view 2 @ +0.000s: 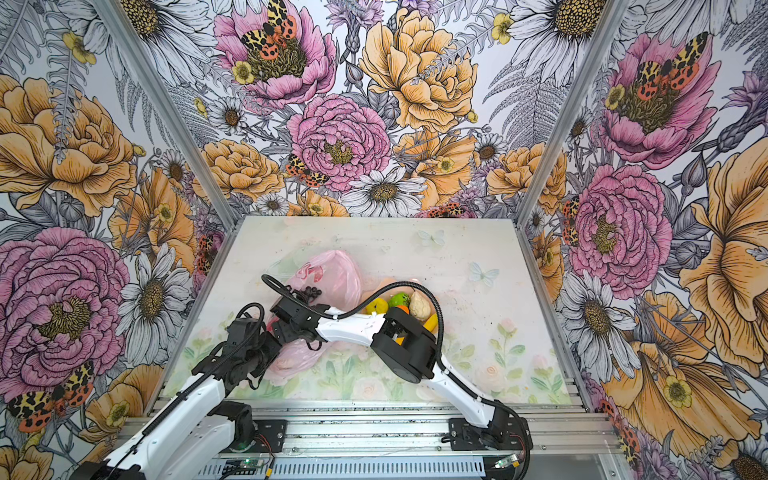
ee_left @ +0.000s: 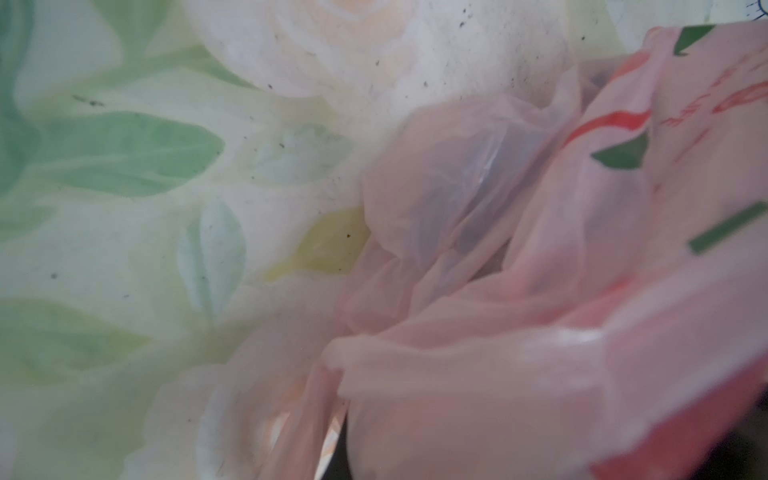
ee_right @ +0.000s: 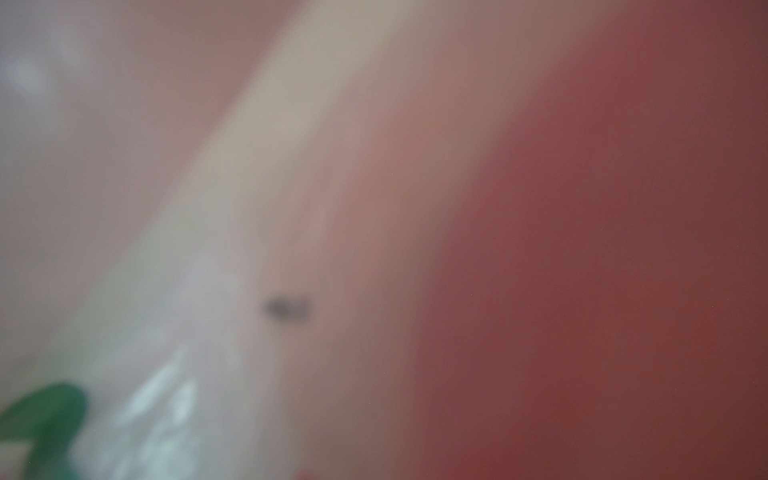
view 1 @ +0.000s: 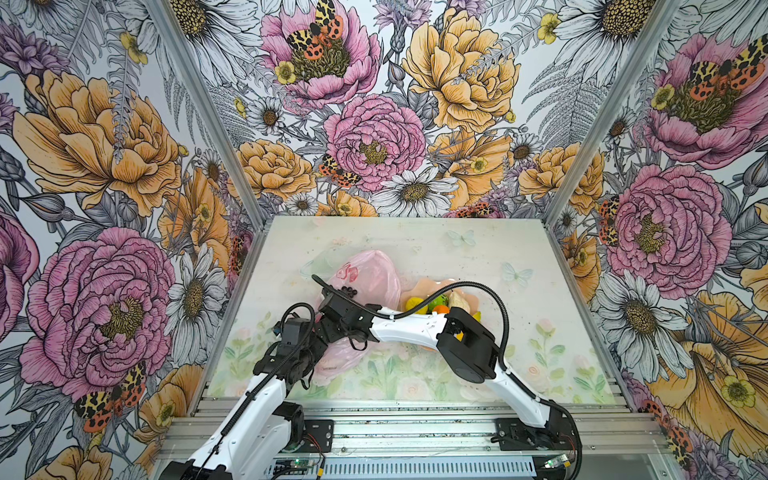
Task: Take the fake fruits out of the plastic bag
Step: 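Reach the right gripper into the bag and close it on the grapes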
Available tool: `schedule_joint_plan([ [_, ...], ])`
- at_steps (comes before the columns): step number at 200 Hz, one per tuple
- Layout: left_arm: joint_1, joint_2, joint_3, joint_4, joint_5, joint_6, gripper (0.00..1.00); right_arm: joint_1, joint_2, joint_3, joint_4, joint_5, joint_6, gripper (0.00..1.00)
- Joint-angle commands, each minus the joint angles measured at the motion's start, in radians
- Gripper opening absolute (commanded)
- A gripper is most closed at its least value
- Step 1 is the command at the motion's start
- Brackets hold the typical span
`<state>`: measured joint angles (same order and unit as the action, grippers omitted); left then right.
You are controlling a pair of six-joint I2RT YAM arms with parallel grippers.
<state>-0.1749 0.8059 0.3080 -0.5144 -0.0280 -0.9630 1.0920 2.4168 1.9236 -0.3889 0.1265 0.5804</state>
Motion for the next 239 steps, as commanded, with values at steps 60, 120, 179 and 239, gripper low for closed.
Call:
schedule_joint_plan([
  [60, -0.018, 0.035, -0.002, 0.002, -0.051, -0.001, 0.00, -0.089, -0.129, -0.098, -0.022, 0.095, 0.007, 0.80],
  [120, -0.093, 0.126, 0.034, 0.059, -0.063, 0.015, 0.00, -0.098, -0.094, -0.074, -0.024, 0.040, 0.017, 0.88],
  [179, -0.174, 0.111, 0.037, 0.080, -0.090, -0.021, 0.00, -0.104, 0.032, 0.008, -0.028, 0.038, 0.008, 0.93],
  [239, -0.235, 0.099, 0.020, 0.083, -0.130, -0.069, 0.00, -0.120, 0.078, 0.092, -0.035, 0.033, -0.021, 0.64],
])
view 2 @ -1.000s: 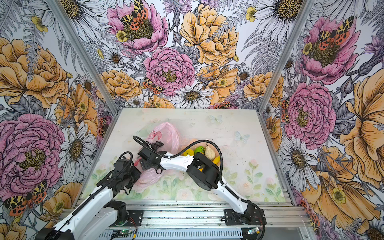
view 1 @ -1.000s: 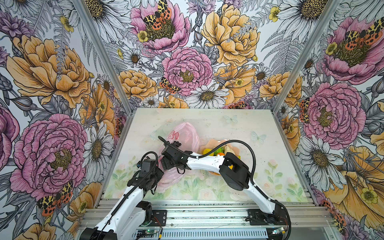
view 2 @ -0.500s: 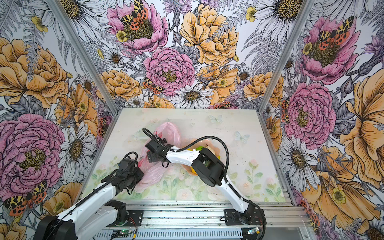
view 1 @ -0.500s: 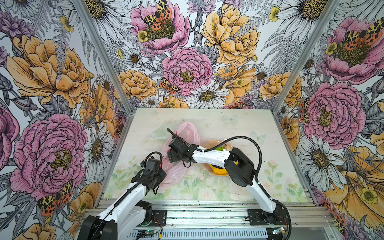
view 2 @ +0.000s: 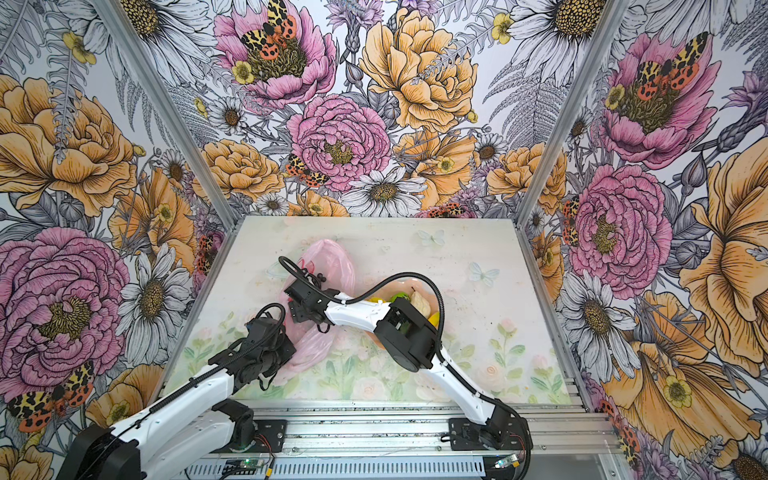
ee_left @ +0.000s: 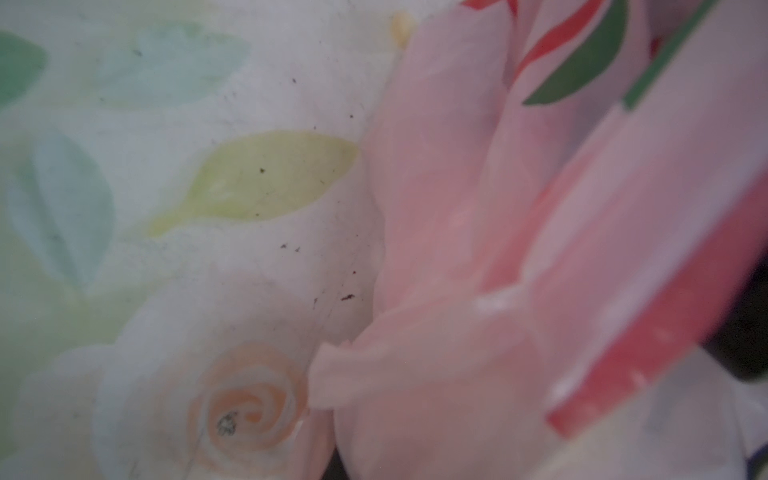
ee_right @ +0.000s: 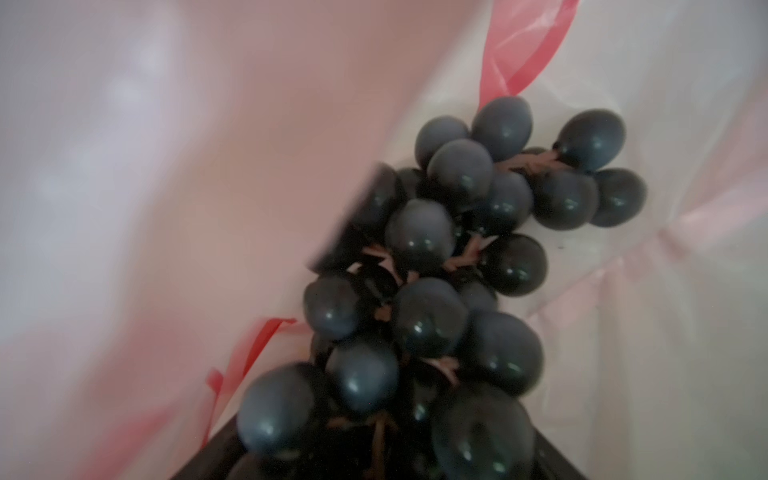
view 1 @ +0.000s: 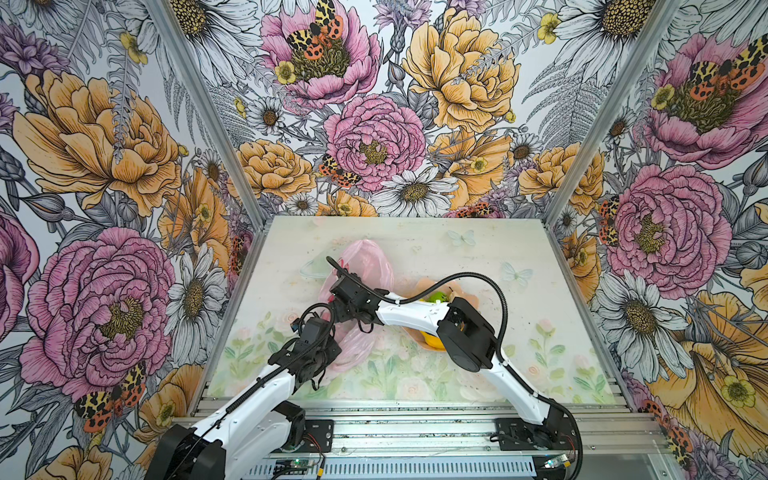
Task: Take the fake fruits out of the plastic bag
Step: 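Reach the right gripper into the bag and close it on the grapes, then lift the black grapes up out of the bag with the right gripper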
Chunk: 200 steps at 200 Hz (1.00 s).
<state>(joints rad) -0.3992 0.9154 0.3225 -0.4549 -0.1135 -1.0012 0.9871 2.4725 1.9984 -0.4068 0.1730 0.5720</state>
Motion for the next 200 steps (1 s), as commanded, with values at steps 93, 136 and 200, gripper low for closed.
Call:
schedule_joint_plan([
  [93, 0.026, 0.113, 0.070, 0.072, -0.079, 0.016, 0.00, -0.017, -0.212, -0.069, -0.003, -0.105, -0.069, 0.29],
  [136, 0.092, 0.111, 0.089, 0.085, -0.065, 0.039, 0.00, -0.019, -0.269, -0.125, 0.003, -0.115, -0.070, 0.25],
  [200, 0.188, 0.204, 0.191, 0.131, -0.044, 0.106, 0.00, -0.014, -0.366, -0.252, 0.018, -0.124, -0.070, 0.25],
])
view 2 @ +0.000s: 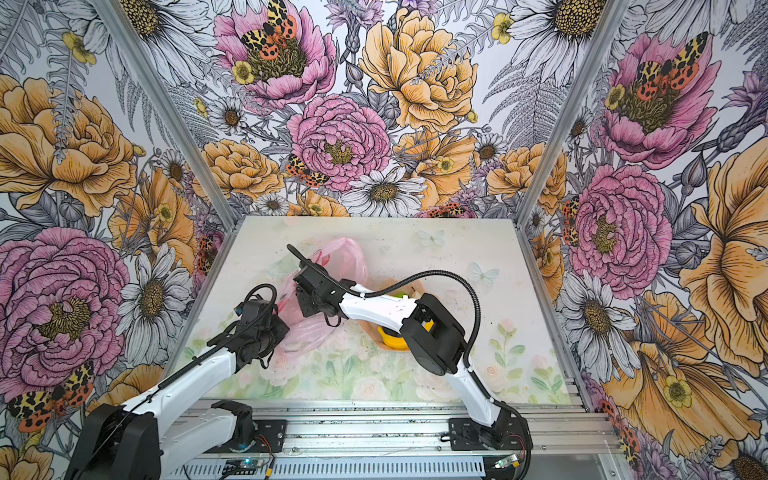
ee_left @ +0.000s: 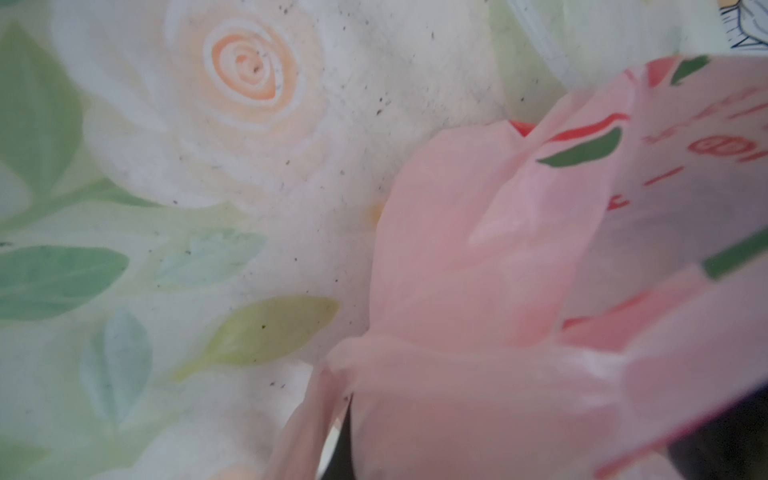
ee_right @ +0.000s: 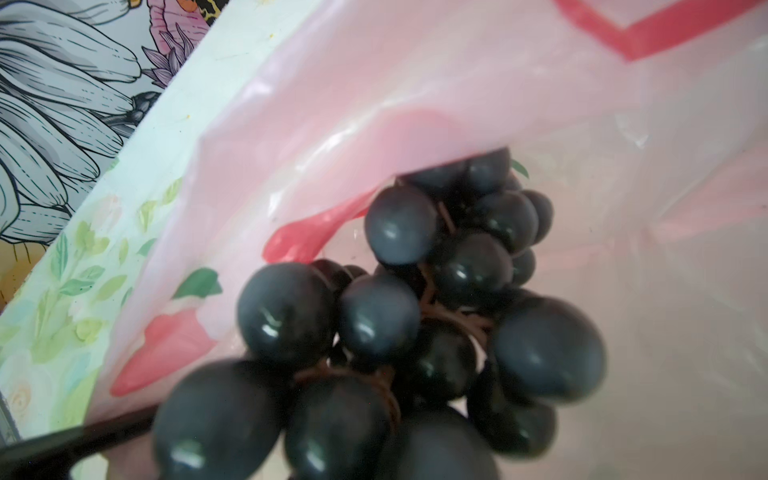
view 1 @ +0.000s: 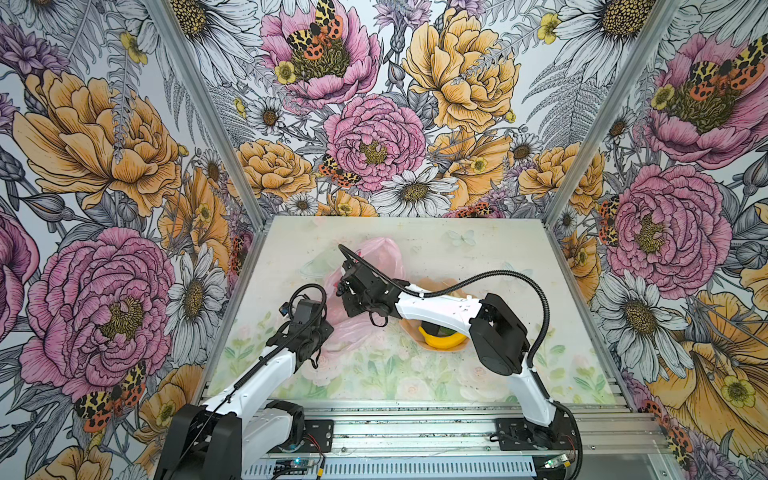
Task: Take the fake fruits out of the plastic bag
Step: 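Lift the black grapes up out of the bag with the right gripper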
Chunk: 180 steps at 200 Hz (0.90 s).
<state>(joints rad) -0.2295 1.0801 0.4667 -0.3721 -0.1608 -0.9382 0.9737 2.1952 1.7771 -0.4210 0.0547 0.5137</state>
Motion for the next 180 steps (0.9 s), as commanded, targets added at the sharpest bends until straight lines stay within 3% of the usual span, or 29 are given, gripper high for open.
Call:
schedule_joint_plan([
  [1, 0.020, 0.042, 0.049, 0.050, 0.002, 0.044, 0.00, -0.001, -0.091, -0.032, 0.033, -0.006, -0.012, 0.25],
  [69, 0.063, 0.175, 0.123, 0.075, -0.025, 0.081, 0.00, 0.008, -0.228, -0.123, 0.036, -0.016, -0.011, 0.25],
  [180, 0.171, 0.205, 0.171, 0.077, -0.020, 0.183, 0.00, -0.071, -0.548, -0.360, 0.035, -0.069, 0.047, 0.25],
])
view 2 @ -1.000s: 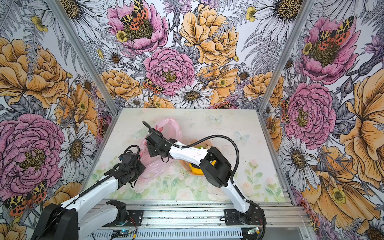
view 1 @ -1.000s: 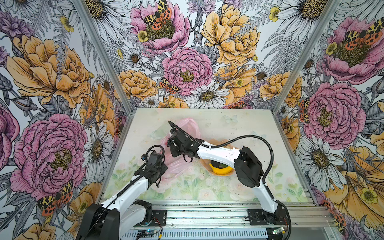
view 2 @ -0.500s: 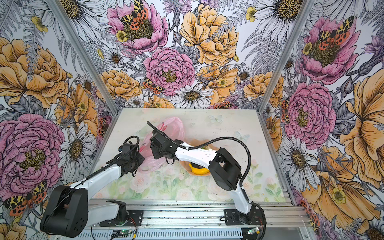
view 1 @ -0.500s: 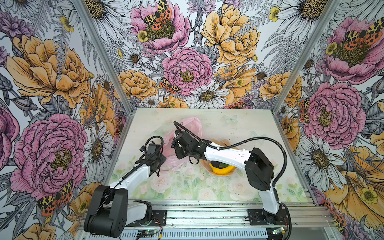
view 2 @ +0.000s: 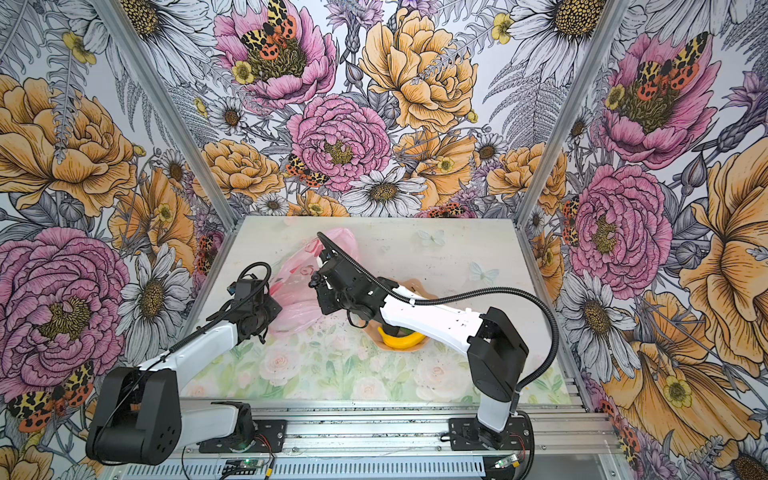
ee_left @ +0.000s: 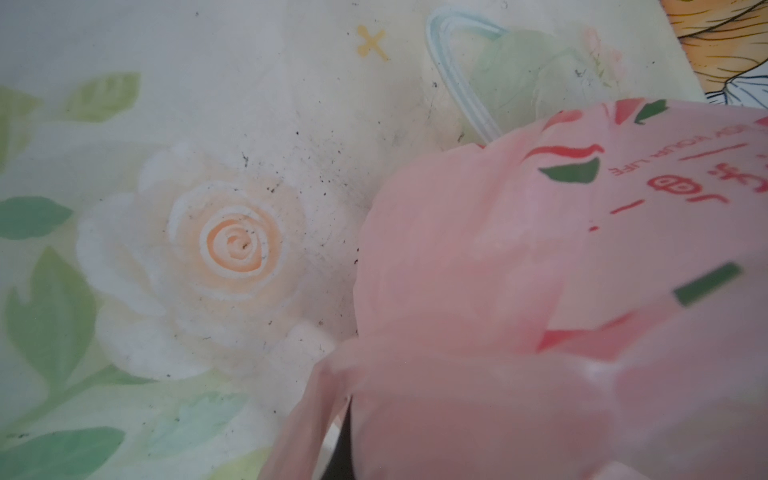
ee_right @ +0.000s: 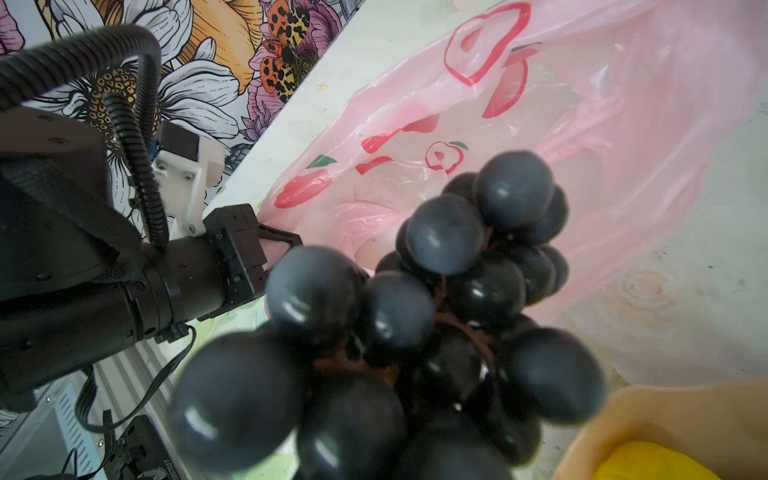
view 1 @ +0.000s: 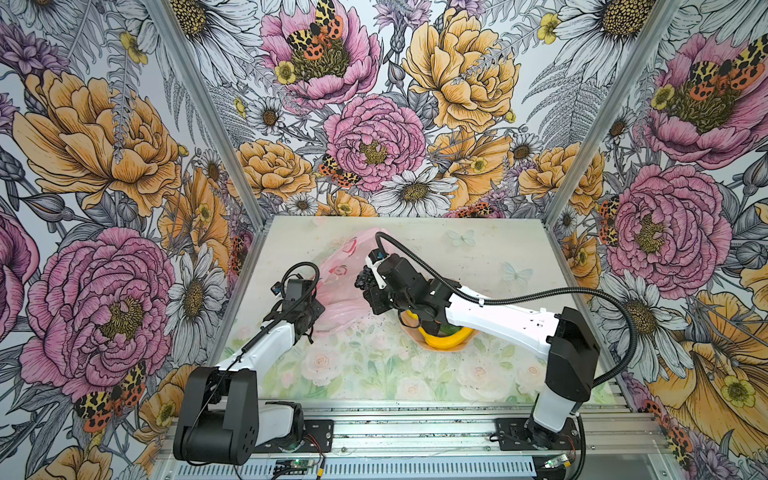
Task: Take the fake fruits out of the plastic bag
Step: 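Lift the black grapes up out of the bag with the right gripper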
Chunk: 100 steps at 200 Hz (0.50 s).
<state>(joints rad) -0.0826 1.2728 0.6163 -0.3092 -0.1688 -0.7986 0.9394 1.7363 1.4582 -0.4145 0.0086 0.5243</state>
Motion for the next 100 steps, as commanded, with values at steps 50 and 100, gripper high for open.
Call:
schedule_joint_plan([
  [50, 0.056, 0.012, 0.007, 0.021, 0.013, 0.080, 0.00, -0.123, -0.223, -0.157, 0.025, -0.079, 0.068, 0.25],
  [100, 0.076, -0.005, -0.010, 0.020, 0.017, 0.106, 0.00, -0.199, -0.312, -0.274, 0.008, -0.083, 0.117, 0.25],
])
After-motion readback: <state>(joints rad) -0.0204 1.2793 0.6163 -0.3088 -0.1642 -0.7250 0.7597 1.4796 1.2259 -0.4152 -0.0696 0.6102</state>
